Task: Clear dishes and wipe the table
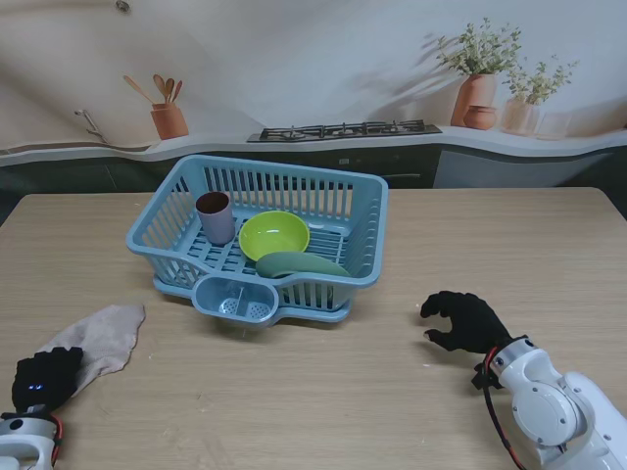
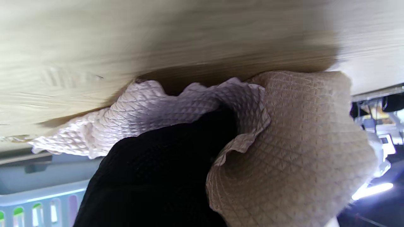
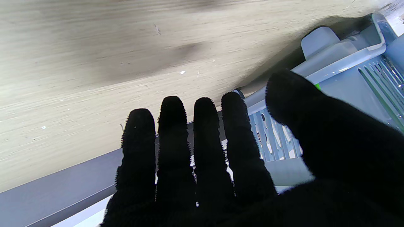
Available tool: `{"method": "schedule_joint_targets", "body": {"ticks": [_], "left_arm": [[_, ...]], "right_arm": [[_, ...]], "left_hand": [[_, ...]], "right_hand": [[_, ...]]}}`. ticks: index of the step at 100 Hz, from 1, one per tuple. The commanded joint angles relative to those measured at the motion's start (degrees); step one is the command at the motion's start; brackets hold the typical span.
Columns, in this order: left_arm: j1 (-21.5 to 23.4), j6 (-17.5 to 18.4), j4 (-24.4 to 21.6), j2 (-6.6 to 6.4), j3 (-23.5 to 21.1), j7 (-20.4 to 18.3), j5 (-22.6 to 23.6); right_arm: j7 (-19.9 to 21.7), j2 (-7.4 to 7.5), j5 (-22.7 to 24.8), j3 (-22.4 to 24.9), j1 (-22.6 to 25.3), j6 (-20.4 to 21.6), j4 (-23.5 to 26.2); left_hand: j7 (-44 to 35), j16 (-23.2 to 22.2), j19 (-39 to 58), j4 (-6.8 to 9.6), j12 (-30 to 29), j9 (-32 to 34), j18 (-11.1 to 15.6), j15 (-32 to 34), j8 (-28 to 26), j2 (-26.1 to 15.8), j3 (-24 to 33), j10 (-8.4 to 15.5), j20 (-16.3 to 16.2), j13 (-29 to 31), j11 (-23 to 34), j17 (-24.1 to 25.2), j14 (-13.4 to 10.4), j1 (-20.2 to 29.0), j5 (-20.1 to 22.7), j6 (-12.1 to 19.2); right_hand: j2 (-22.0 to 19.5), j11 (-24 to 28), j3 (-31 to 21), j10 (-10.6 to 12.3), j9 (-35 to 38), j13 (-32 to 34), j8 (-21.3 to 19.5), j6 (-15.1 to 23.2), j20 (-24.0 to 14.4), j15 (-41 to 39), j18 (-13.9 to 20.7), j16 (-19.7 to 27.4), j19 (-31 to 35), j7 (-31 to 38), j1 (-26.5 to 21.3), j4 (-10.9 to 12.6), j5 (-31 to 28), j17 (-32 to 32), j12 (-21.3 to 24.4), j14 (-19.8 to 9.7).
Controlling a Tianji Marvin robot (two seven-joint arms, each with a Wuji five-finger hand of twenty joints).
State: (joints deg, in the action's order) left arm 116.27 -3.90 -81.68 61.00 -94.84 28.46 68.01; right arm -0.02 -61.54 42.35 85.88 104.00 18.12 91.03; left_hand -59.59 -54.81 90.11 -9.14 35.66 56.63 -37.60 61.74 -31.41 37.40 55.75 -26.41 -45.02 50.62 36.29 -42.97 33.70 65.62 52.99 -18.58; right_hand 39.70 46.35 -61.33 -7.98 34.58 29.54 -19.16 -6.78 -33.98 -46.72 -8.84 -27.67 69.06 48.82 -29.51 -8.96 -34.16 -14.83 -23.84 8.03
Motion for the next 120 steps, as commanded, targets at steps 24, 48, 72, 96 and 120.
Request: {"method": "schedule_joint_targets", "body": {"ticks": [24,48,72,96,120], "left_arm": [[-10.0,3.78,6.86,-0.99,2.82,-4.44,0.72],[-19.4,4.88,12.76,-2.23,6.9,-6.27,1.51],[-23.22,5.71,14.08,-2.0,9.09,-8.78,-1.52],[-19.66,5.75,10.9,-1.55,7.23,-9.51,-2.01],[-10.03,3.78,3.86,-0.79,2.77,-9.12,-0.53]], "right_arm": [[0.76,0.09,0.44,-0.18,-0.15,0.57,-0.12],[0.79,0.09,0.37,-0.46,-0.21,0.2,-0.26],[0.9,0.12,0.46,-0.41,-0.35,0.23,-0.25],[1.16,0.14,0.24,-0.42,-0.26,0.21,-0.16],[0.98,0.1,0.18,-0.22,-0.1,0.44,-0.2]], "left_hand": [[7.02,-0.93,1.11,0.01,0.55,0.12,-0.96,1.21,4.46,-0.28,-2.7,-0.65,-1.82,-0.53,0.95,0.29,4.45,-0.13,1.1,4.08],[6.82,-0.79,1.08,0.13,0.6,0.12,-0.73,1.32,4.6,-0.49,-2.72,-0.47,-1.81,-0.23,1.2,-0.08,3.98,-0.35,0.87,4.31],[6.52,-0.66,1.09,0.19,0.59,-0.03,-0.58,1.37,4.87,-0.7,-2.75,-0.37,-1.66,-0.2,1.34,-0.28,3.78,-0.4,0.67,4.41],[6.34,-0.67,1.18,0.16,0.5,0.01,-0.68,1.51,5.09,-0.51,-2.77,-0.69,-1.61,-0.33,1.35,-0.25,4.25,-0.27,0.69,4.03],[6.37,-0.73,1.47,0.09,0.4,-0.01,-0.79,1.64,5.21,-0.44,-2.73,-0.92,-1.69,-0.28,1.23,-0.42,4.53,-0.14,0.72,3.89]], "right_hand": [[-0.44,-0.14,-1.38,-0.28,0.78,0.23,0.28,0.01,0.27,0.57,-0.61,0.26,0.25,-0.29,-0.43,1.34,-0.48,0.76,0.75,0.48],[-0.46,-0.18,-1.36,-0.19,0.75,0.21,0.28,0.04,0.26,0.6,-0.72,0.27,0.26,-0.29,-0.43,1.33,-0.54,0.76,0.76,0.54],[-0.46,-0.16,-1.4,-0.2,0.79,0.19,0.28,0.0,0.27,0.6,-0.56,0.27,0.22,-0.3,-0.46,1.35,-0.53,0.82,0.75,0.5],[-0.38,-0.17,-1.41,-0.29,0.78,0.24,0.28,-0.03,0.24,0.58,-0.71,0.26,0.25,-0.29,-0.48,1.34,-0.5,0.81,0.75,0.53],[-0.43,-0.15,-1.4,-0.2,0.75,0.13,0.28,-0.02,0.25,0.61,-0.47,0.27,0.19,-0.28,-0.45,1.33,-0.5,0.87,0.75,0.45]]}}
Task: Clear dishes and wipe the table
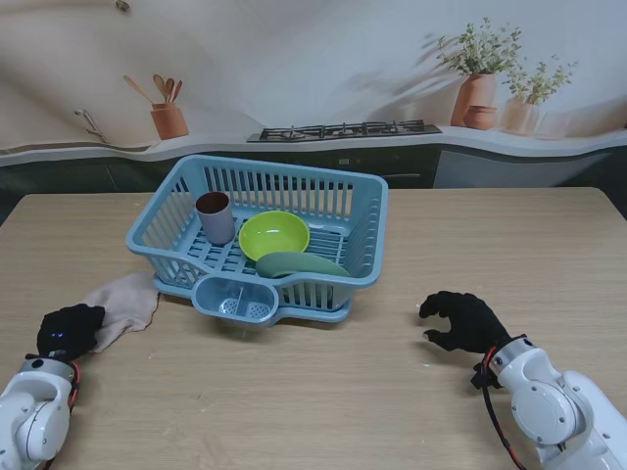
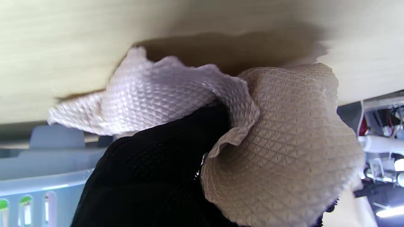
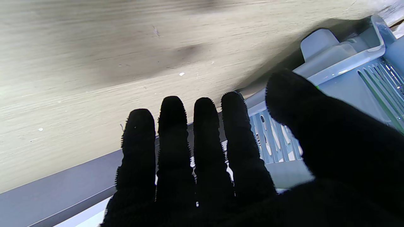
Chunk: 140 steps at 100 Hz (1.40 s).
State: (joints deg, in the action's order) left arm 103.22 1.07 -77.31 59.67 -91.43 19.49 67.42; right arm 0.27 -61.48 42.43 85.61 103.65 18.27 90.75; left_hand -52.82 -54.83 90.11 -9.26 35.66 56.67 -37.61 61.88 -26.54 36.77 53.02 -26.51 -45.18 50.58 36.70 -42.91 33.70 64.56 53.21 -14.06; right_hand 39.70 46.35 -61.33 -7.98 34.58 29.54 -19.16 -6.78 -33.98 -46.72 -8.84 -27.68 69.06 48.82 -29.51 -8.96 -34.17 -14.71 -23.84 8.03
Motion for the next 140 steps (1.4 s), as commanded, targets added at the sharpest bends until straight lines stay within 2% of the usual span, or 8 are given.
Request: {"method": "schedule_joint_targets", "body": {"ticks": [1,28,46,61,75,96,118,140], "left_arm": [[3.43,-1.28,-0.78,0.59,-0.81,-0.03,0.06],[12.05,-2.66,-5.24,1.77,-4.79,4.03,-0.05],[12.98,-2.88,-4.08,2.03,-4.99,7.86,-0.04],[10.06,-2.85,-1.59,1.76,-3.6,8.77,-0.06],[6.0,-2.11,0.42,1.2,-2.11,7.53,0.22],[-1.36,1.44,4.19,0.3,-0.26,5.6,0.2],[-8.62,4.23,9.16,-0.39,2.69,5.79,-0.37],[-8.8,3.84,7.6,-0.53,3.2,1.78,-0.41]], "right_arm": [[0.68,0.04,0.1,0.06,0.27,0.29,0.08],[0.65,0.03,-0.06,0.22,0.4,0.68,0.14],[0.67,0.03,-0.15,0.28,0.37,0.96,0.08],[0.6,0.03,-0.05,0.34,0.38,1.11,0.07],[0.52,0.03,0.03,0.32,0.28,1.15,0.04],[0.19,-0.01,0.39,0.32,0.43,0.67,0.1],[0.06,-0.01,0.55,0.13,0.23,0.42,0.0],[0.2,-0.03,0.3,-0.02,0.14,-0.06,0.06]], "left_hand": [[-0.39,-0.72,1.47,0.2,0.4,-0.04,-0.79,1.48,0.34,0.22,0.0,-0.82,-1.54,-0.26,0.83,-0.47,4.55,0.92,0.5,-0.63],[-0.24,-0.78,1.38,0.11,0.33,0.03,-1.2,1.38,0.28,0.39,0.04,-0.94,-1.69,-0.46,0.67,-0.1,4.77,1.07,0.63,-0.79],[-0.12,-0.83,1.45,0.07,0.39,-0.03,-1.11,1.35,0.16,0.35,0.04,-1.01,-1.79,-0.54,0.63,-0.18,4.91,1.09,0.63,-0.92],[-0.06,-0.88,1.49,0.08,0.44,0.01,-1.15,1.43,0.1,0.39,0.03,-0.99,-1.85,-0.38,0.67,-0.31,4.89,1.05,0.66,-0.85],[0.01,-0.88,1.48,0.1,0.49,-0.03,-1.15,1.43,0.08,0.27,0.04,-0.95,-1.89,-0.33,0.72,-0.32,4.79,0.97,0.59,-0.89],[-0.01,-0.89,1.46,0.14,0.59,-0.2,-1.04,1.49,0.08,0.09,0.01,-0.87,-1.91,-0.37,0.83,-0.36,4.48,0.9,0.35,-0.81],[-0.18,-0.93,1.43,0.19,0.87,-0.88,-0.51,1.66,0.15,-0.42,-0.12,-1.08,-1.79,-0.8,1.07,-0.35,4.28,0.83,-0.34,-1.1],[-0.44,-0.97,1.63,0.19,0.88,-1.01,-0.27,1.84,0.3,-0.46,-0.2,-1.17,-1.81,-0.89,1.23,-0.12,4.47,0.89,-0.47,-1.1]], "right_hand": [[-0.45,-0.16,-1.41,-0.23,0.73,0.15,0.26,-0.03,0.24,0.6,-0.49,0.27,0.19,-0.24,-0.46,1.34,-0.59,0.75,0.75,0.47],[-0.32,-0.14,-1.45,-0.25,0.81,0.18,0.27,0.0,0.18,0.57,-0.68,0.26,0.25,-0.27,-0.6,1.35,-0.55,0.7,0.75,0.52],[-0.23,-0.17,-1.45,-0.23,0.82,0.2,0.28,-0.02,0.21,0.59,-0.67,0.27,0.22,-0.3,-0.62,1.35,-0.51,0.7,0.76,0.55],[-0.21,-0.19,-1.46,-0.27,0.79,0.19,0.27,0.01,0.21,0.61,-0.62,0.28,0.23,-0.27,-0.6,1.34,-0.54,0.68,0.76,0.49],[-0.19,-0.17,-1.46,-0.26,0.79,0.23,0.27,0.07,0.22,0.62,-0.68,0.28,0.22,-0.26,-0.62,1.34,-0.58,0.7,0.75,0.53],[-0.24,-0.2,-1.43,-0.3,0.79,0.18,0.28,-0.03,0.21,0.62,-0.77,0.28,0.23,-0.3,-0.58,1.33,-0.53,0.72,0.76,0.53],[-0.2,-0.17,-1.44,-0.25,0.89,0.22,0.26,-0.02,0.22,0.61,-0.69,0.28,0.22,-0.27,-0.61,1.34,-0.59,0.72,0.75,0.53],[-0.23,-0.21,-1.44,-0.32,0.84,0.18,0.28,0.0,0.22,0.66,-0.66,0.3,0.2,-0.32,-0.6,1.33,-0.56,0.75,0.76,0.5]]}}
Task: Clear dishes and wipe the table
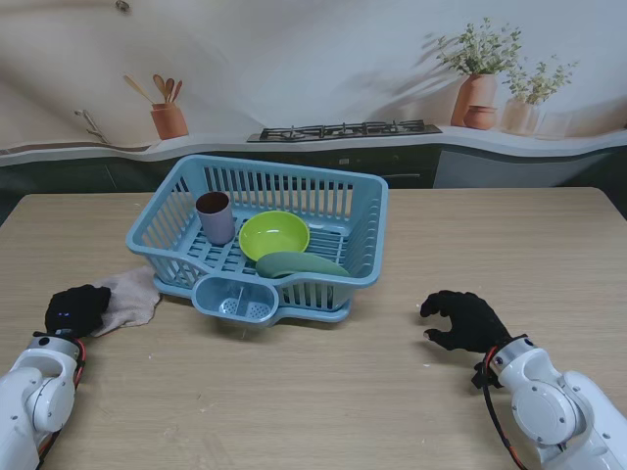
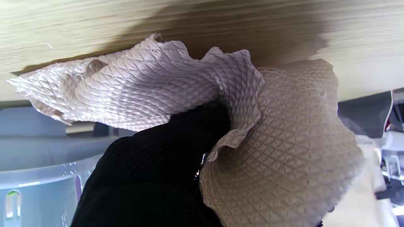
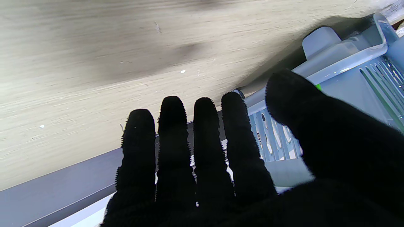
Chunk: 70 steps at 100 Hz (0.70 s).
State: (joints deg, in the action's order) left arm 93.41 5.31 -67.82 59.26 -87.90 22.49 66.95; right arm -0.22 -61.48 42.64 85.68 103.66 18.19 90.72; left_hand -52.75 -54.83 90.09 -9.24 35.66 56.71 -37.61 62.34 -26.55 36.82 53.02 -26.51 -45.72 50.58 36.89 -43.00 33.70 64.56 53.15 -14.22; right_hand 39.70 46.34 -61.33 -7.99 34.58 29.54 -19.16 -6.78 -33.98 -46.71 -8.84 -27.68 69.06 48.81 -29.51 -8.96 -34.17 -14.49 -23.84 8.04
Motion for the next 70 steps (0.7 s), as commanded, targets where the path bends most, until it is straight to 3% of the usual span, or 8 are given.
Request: {"method": "schedule_joint_targets", "body": {"ticks": [1,32,70], "left_arm": [[1.18,-0.46,-2.12,-0.1,-0.42,-1.4,0.06],[9.45,-4.67,-7.91,0.94,-3.0,-1.32,-0.17],[21.43,-9.06,-14.49,2.14,-6.99,3.15,1.62]], "right_arm": [[0.69,-0.03,0.09,-0.09,0.13,0.03,0.09],[0.27,-0.13,-0.26,-0.01,0.5,0.03,-0.25],[0.59,-0.12,-0.64,0.05,0.57,0.14,-0.19]], "left_hand": [[-0.5,-0.97,1.65,0.18,0.87,-1.09,-0.27,1.38,0.33,-0.5,-0.19,-1.16,-1.27,-0.9,1.02,-0.01,4.47,0.92,-0.43,-0.95],[-0.58,-0.89,1.62,0.12,0.6,-0.7,-0.69,1.29,0.61,-0.05,-0.13,-1.37,-1.29,-0.71,0.93,-0.13,4.75,1.06,-0.05,-1.12],[-0.35,-0.92,1.51,-0.01,0.51,-0.68,-1.21,1.12,0.66,0.19,-0.04,-1.67,-1.47,-0.87,0.72,0.13,5.23,1.27,0.13,-1.53]], "right_hand": [[-0.22,-0.23,-1.43,-0.27,0.78,0.2,0.27,-0.02,0.22,0.65,-0.65,0.3,0.2,-0.31,-0.59,1.33,-0.59,0.53,0.76,0.54],[-0.16,-0.22,-1.4,-0.24,0.73,0.19,0.26,0.02,0.21,0.62,-0.64,0.29,0.19,-0.3,-0.57,1.32,-0.56,0.54,0.75,0.46],[-0.14,-0.18,-1.46,-0.32,0.75,0.12,0.26,-0.04,0.19,0.62,-0.68,0.28,0.2,-0.31,-0.6,1.33,-0.53,0.57,0.75,0.55]]}}
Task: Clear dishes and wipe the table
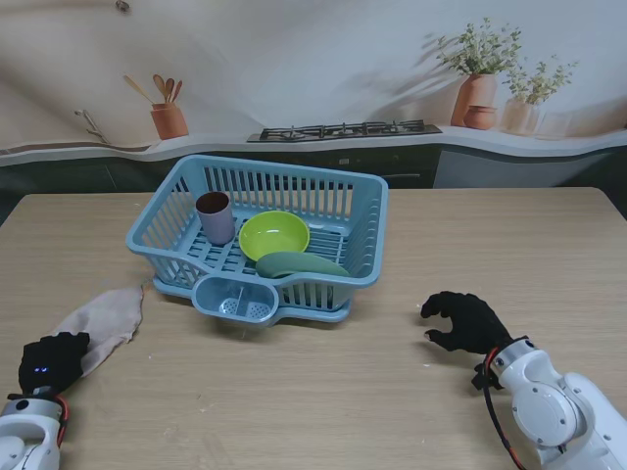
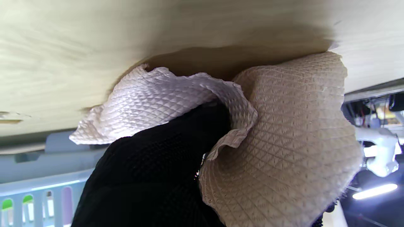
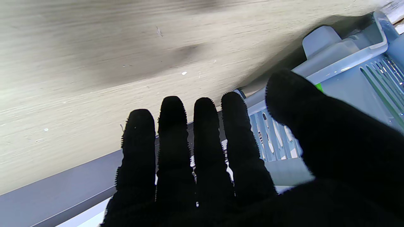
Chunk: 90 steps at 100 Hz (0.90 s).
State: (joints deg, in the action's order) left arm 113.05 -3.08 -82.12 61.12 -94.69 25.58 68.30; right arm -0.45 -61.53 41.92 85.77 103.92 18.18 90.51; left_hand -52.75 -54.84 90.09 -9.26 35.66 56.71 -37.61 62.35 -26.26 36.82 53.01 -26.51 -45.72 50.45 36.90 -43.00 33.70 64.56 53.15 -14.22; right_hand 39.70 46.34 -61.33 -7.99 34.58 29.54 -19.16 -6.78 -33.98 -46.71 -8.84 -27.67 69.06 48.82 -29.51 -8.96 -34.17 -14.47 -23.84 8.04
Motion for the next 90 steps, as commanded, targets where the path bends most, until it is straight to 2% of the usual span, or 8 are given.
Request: {"method": "schedule_joint_targets", "body": {"ticks": [1,17,34,50,90], "left_arm": [[2.07,-0.76,-0.35,0.31,-0.31,0.13,0.3],[4.78,-1.63,-1.9,0.68,-1.46,1.0,0.38],[3.74,-1.58,-0.58,0.71,-1.09,2.34,0.07],[-0.27,-0.44,1.98,0.29,0.11,2.35,-0.07],[-12.23,5.22,7.27,-1.43,2.95,-1.8,0.93]], "right_arm": [[0.84,-0.06,0.08,-0.05,0.3,0.14,0.02],[1.07,-0.02,0.09,-0.1,0.22,0.2,0.0],[1.07,0.0,0.13,-0.16,0.15,0.24,-0.09],[1.06,0.01,0.27,-0.18,0.02,0.28,-0.11],[0.68,0.0,0.73,-0.1,-0.31,0.25,-0.35]], "left_hand": [[-0.34,-0.91,1.51,0.02,0.51,-0.67,-1.22,1.11,0.37,0.14,-0.02,-1.68,-1.46,-0.73,0.71,0.13,5.23,1.28,0.14,-1.54],[-0.19,-0.94,1.45,-0.03,0.52,-0.75,-1.27,1.06,0.29,0.15,-0.02,-1.73,-1.54,-0.83,0.63,0.23,5.22,1.32,0.06,-1.69],[-0.05,-0.97,1.42,-0.05,0.54,-0.8,-1.34,1.02,0.21,0.13,-0.03,-1.75,-1.64,-0.9,0.57,0.24,5.27,1.31,0.07,-1.64],[0.08,-1.04,1.42,-0.04,0.65,-0.82,-1.3,1.13,0.11,0.08,-0.03,-1.86,-1.73,-0.9,0.65,0.22,5.26,1.3,0.07,-1.67],[0.18,-0.93,1.27,0.07,0.79,-1.32,-0.76,1.03,0.13,-0.4,-0.11,-1.41,-1.68,-1.2,0.78,0.22,4.62,1.02,-0.31,-1.35]], "right_hand": [[-0.16,-0.19,-1.45,-0.32,0.72,0.13,0.26,-0.02,0.19,0.62,-0.68,0.28,0.2,-0.31,-0.57,1.32,-0.54,0.56,0.75,0.54],[-0.2,-0.18,-1.43,-0.26,0.76,0.17,0.27,-0.03,0.18,0.62,-0.63,0.28,0.22,-0.32,-0.54,1.32,-0.54,0.51,0.75,0.52],[-0.21,-0.16,-1.43,-0.21,0.75,0.15,0.26,0.0,0.18,0.6,-0.71,0.28,0.21,-0.3,-0.55,1.32,-0.53,0.55,0.75,0.52],[-0.21,-0.16,-1.42,-0.22,0.77,0.16,0.27,-0.03,0.18,0.62,-0.71,0.28,0.21,-0.31,-0.54,1.32,-0.54,0.55,0.75,0.49],[-0.16,-0.19,-1.41,-0.28,0.78,0.15,0.27,-0.02,0.16,0.63,-0.71,0.29,0.18,-0.34,-0.57,1.32,-0.51,0.58,0.75,0.56]]}}
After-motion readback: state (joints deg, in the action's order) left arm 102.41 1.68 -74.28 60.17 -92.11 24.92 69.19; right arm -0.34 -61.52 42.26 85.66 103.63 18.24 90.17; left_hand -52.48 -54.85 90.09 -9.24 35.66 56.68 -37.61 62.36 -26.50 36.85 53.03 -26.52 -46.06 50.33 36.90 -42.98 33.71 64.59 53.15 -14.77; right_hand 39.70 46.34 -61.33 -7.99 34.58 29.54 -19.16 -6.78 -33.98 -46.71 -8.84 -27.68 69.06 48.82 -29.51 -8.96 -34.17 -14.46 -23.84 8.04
